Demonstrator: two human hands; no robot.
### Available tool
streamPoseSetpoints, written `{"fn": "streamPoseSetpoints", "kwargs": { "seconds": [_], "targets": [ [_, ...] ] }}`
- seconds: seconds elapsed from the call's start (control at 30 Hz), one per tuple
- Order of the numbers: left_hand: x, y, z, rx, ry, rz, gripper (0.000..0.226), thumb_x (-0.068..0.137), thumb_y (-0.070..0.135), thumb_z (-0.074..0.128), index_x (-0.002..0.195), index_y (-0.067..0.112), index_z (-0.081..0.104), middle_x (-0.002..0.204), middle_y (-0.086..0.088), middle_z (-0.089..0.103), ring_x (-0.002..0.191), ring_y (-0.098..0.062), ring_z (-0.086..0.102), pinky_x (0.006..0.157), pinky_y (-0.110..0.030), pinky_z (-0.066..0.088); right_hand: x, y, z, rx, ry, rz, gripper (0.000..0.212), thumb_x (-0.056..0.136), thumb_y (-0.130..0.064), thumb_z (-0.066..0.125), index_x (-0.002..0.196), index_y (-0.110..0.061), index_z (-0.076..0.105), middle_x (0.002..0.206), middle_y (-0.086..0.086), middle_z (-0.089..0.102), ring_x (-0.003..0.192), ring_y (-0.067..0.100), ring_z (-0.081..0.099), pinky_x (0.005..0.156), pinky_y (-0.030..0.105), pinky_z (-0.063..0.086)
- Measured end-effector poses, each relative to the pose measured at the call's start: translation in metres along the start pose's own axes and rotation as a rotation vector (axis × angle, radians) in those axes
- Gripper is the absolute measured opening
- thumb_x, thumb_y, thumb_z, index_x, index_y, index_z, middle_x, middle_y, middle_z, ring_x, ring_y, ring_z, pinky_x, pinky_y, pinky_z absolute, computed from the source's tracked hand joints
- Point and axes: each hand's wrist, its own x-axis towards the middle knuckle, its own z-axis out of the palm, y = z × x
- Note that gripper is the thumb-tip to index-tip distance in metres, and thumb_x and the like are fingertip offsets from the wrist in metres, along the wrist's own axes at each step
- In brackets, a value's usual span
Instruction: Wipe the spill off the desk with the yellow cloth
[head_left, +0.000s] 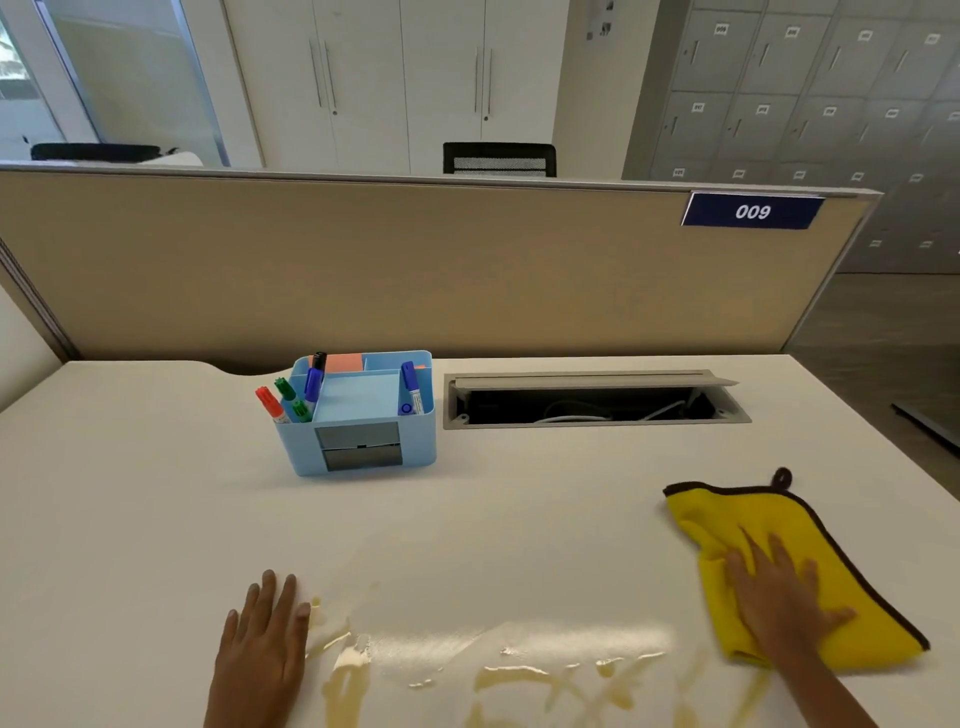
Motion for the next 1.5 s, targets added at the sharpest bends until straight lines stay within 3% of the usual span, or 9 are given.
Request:
{"fn": "streamPoseSetpoints", "kwargs": {
  "seconds": [0.27, 0.4, 0.53, 0.67, 0.8, 0.93, 1.07, 1.33, 1.5],
  "targets": [
    [-0.002, 0.000, 0.000, 0.001, 0.003, 0.010, 0.132, 0.051, 0.085, -0.024, 0.131, 0.003, 0.040, 0.145, -0.023, 0.034, 0.136, -0.039, 0.030, 0.111, -0.053, 0.021, -0.093, -0.139, 0.060, -0.145, -0.186, -0.418, 0.050, 0.092, -0.052, 0.034, 0.140, -0.045, 0.023, 0.158, -0.004, 0.015, 0.145, 0.031, 0.007, 0.109, 0.069, 0.001],
    [-0.004, 0.001, -0.003, -0.084, 0.015, 0.002, 0.132, 0.053, 0.087, -0.017, 0.129, -0.004, 0.040, 0.141, -0.026, 0.038, 0.133, -0.042, 0.033, 0.109, -0.054, 0.024, -0.200, -0.188, 0.083, -0.277, -0.169, -0.785, 0.042, 0.067, -0.064, 0.040, 0.101, -0.055, 0.063, 0.115, -0.009, 0.071, 0.106, 0.029, 0.066, 0.107, 0.060, -0.007],
    [-0.007, -0.003, -0.004, -0.147, 0.044, -0.055, 0.092, 0.071, 0.062, 0.009, 0.132, -0.003, 0.036, 0.141, -0.026, 0.040, 0.133, -0.041, 0.033, 0.112, -0.055, 0.022, -0.224, -0.195, 0.083, -0.254, -0.224, -0.948, 0.040, 0.060, -0.071, 0.044, 0.093, -0.060, 0.062, 0.104, -0.022, 0.072, 0.096, 0.016, 0.071, 0.100, 0.056, 0.009],
    [-0.018, -0.007, -0.007, -0.208, 0.051, -0.049, 0.118, 0.059, 0.083, -0.003, 0.133, 0.000, 0.036, 0.143, -0.020, 0.039, 0.135, -0.036, 0.032, 0.113, -0.049, 0.021, -0.172, -0.178, 0.063, -0.247, -0.126, -0.808, 0.040, 0.058, -0.070, 0.062, 0.096, -0.058, 0.063, 0.112, -0.021, 0.069, 0.104, 0.016, 0.068, 0.080, 0.064, 0.049],
    [-0.018, -0.010, -0.009, -0.295, 0.065, -0.060, 0.108, 0.062, 0.076, 0.002, 0.134, 0.002, 0.035, 0.144, -0.020, 0.038, 0.136, -0.034, 0.031, 0.115, -0.047, 0.019, -0.088, -0.122, 0.050, -0.169, -0.158, -0.513, 0.045, 0.091, -0.052, 0.038, 0.136, -0.052, 0.029, 0.155, -0.015, 0.020, 0.144, 0.022, 0.014, 0.108, 0.068, 0.012],
    [-0.018, -0.006, -0.012, -0.380, 0.103, -0.105, 0.076, 0.078, 0.048, 0.015, 0.133, 0.002, 0.036, 0.143, -0.020, 0.040, 0.135, -0.036, 0.033, 0.113, -0.049, 0.021, -0.051, -0.082, 0.031, -0.071, -0.095, -0.270, 0.046, 0.093, -0.049, 0.036, 0.138, -0.046, 0.027, 0.157, -0.007, 0.019, 0.144, 0.029, 0.010, 0.109, 0.070, 0.007],
    [-0.018, 0.000, -0.016, -0.444, 0.113, -0.120, 0.062, 0.087, 0.044, 0.021, 0.135, 0.008, 0.036, 0.145, -0.017, 0.038, 0.134, -0.035, 0.034, 0.110, -0.050, 0.025, -0.068, -0.116, 0.042, -0.101, -0.160, -0.270, 0.046, 0.095, -0.049, 0.030, 0.140, -0.044, 0.023, 0.158, -0.002, 0.014, 0.144, 0.035, 0.005, 0.106, 0.073, 0.005],
    [-0.006, 0.039, -0.023, -0.320, 0.117, 0.104, 0.047, 0.096, 0.030, 0.029, 0.138, 0.011, 0.029, 0.150, -0.012, 0.030, 0.141, -0.025, 0.020, 0.114, -0.043, 0.019, -0.178, -0.196, 0.098, -0.198, -0.436, -1.071, 0.047, 0.094, -0.048, 0.032, 0.140, -0.043, 0.026, 0.159, -0.003, 0.008, 0.145, 0.035, -0.005, 0.106, 0.070, -0.012],
    [0.000, 0.065, -0.011, -0.174, -0.038, 0.304, 0.054, 0.095, 0.031, 0.038, 0.142, 0.021, 0.013, 0.155, -0.006, 0.015, 0.142, -0.019, 0.015, 0.115, -0.035, 0.019, -0.189, -0.176, 0.086, -0.025, -0.577, -1.422, 0.039, 0.091, -0.030, 0.043, 0.130, -0.025, 0.050, 0.151, -0.001, 0.035, 0.145, 0.023, 0.016, 0.112, 0.059, -0.004]
  ]
}}
